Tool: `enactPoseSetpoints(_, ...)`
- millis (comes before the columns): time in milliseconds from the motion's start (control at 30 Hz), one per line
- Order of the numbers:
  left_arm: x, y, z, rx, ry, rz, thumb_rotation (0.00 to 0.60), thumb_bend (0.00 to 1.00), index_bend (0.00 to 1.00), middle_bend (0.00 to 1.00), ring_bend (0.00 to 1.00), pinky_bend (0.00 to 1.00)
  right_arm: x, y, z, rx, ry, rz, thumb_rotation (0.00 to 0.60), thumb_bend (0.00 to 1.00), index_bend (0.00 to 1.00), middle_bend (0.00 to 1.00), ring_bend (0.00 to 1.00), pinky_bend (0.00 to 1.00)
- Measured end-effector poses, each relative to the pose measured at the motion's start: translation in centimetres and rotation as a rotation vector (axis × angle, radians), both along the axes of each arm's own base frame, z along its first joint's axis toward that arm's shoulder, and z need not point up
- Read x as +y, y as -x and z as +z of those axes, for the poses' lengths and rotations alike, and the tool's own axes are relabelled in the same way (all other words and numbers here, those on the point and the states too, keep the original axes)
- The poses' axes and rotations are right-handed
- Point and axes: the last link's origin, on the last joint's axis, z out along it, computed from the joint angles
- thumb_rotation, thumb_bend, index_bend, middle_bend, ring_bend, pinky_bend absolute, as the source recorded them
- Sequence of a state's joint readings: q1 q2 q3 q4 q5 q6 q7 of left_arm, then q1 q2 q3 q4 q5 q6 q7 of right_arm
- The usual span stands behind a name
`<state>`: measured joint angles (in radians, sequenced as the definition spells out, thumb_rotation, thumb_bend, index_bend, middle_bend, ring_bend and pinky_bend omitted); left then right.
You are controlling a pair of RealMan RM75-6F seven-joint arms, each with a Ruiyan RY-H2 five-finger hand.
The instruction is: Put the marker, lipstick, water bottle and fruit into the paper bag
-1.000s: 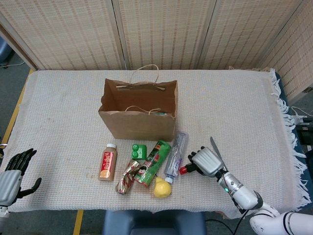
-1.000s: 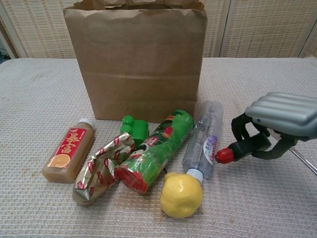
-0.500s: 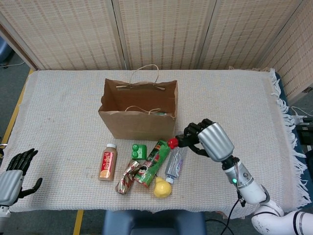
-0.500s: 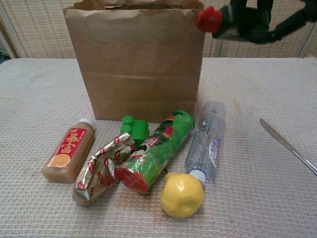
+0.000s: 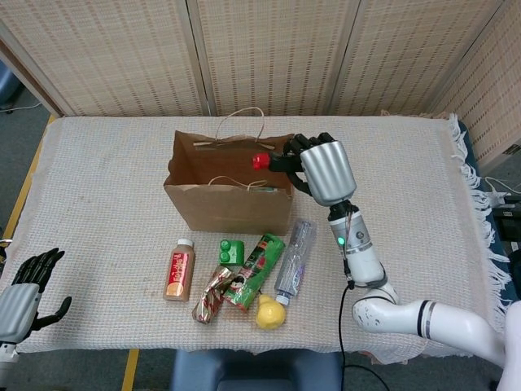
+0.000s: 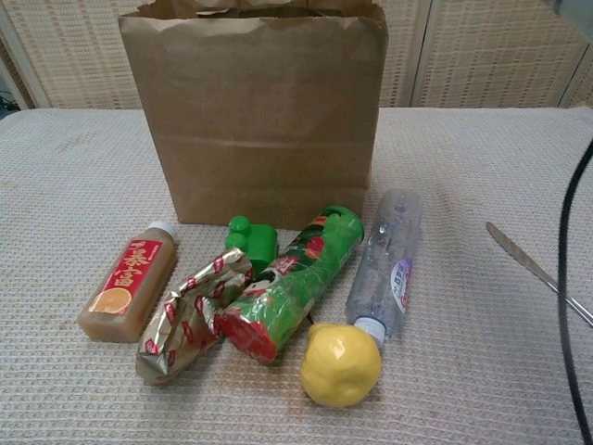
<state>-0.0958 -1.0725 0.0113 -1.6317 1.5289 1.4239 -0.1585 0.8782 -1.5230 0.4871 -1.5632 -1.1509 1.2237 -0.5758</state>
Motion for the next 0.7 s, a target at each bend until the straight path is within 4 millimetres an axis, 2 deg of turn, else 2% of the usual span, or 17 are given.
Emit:
enactPoseSetpoints(100, 0.0, 0.0, 0.0, -0.002, 0.001, 0.001, 0.600, 0.37, 0.00, 0.00, 0.00, 0.04, -0.9, -2.0, -1.8, -0.003, -0.003, -0.010, 0.600, 0.31, 0.64, 0.58, 0.59, 0.49)
enactPoseSetpoints(167, 0.1, 0.1, 0.1, -0.005, 0.001, 0.001, 0.600, 0.37, 0.00, 0.00, 0.00, 0.04, -1.3, -3.1, -3.1, 0.000, -0.004, -0.017, 0.600, 0.29, 0.59, 0.58, 0.55, 0.46)
enactPoseSetpoints(233, 0.1, 0.1, 0.1, -0.006, 0.000, 0.001, 0.600, 0.37, 0.00, 0.00, 0.00, 0.04, -1.5, -3.8, -4.2, 0.002, -0.013, -0.029, 0.600, 0.20, 0.46, 0.52, 0.42, 0.40)
enactPoseSetpoints(300, 0.1, 0.1, 0.2, -0.010, 0.000, 0.002, 0.600, 0.37, 0.00, 0.00, 0.00, 0.04, -1.5, -4.3, -5.0, 0.007, -0.030, -0.049, 0.600, 0.11, 0.26, 0.37, 0.25, 0.31)
enactPoseSetpoints(400, 0.1, 0.1, 0.2, -0.014, 0.000, 0.001, 0.600, 0.37, 0.00, 0.00, 0.00, 0.04, -1.2, -4.9, -5.6, 0.014, -0.049, -0.064, 0.600, 0.07, 0.09, 0.24, 0.14, 0.24)
enactPoseSetpoints(567, 0.1, 0.1, 0.2, -0.014, 0.003, -0.002, 0.600, 0.37, 0.00, 0.00, 0.00, 0.04, -0.7, -5.5, -4.9, -0.017, -0.057, -0.058, 0.600, 0.06, 0.06, 0.22, 0.13, 0.24)
enactPoseSetpoints(700, 0.0, 0.1, 0.3, -0.014, 0.001, -0.002, 0.600, 0.37, 0.00, 0.00, 0.00, 0.04, 0.1, -5.6, -3.3, -0.057, -0.065, -0.038, 0.600, 0.06, 0.07, 0.22, 0.13, 0.24)
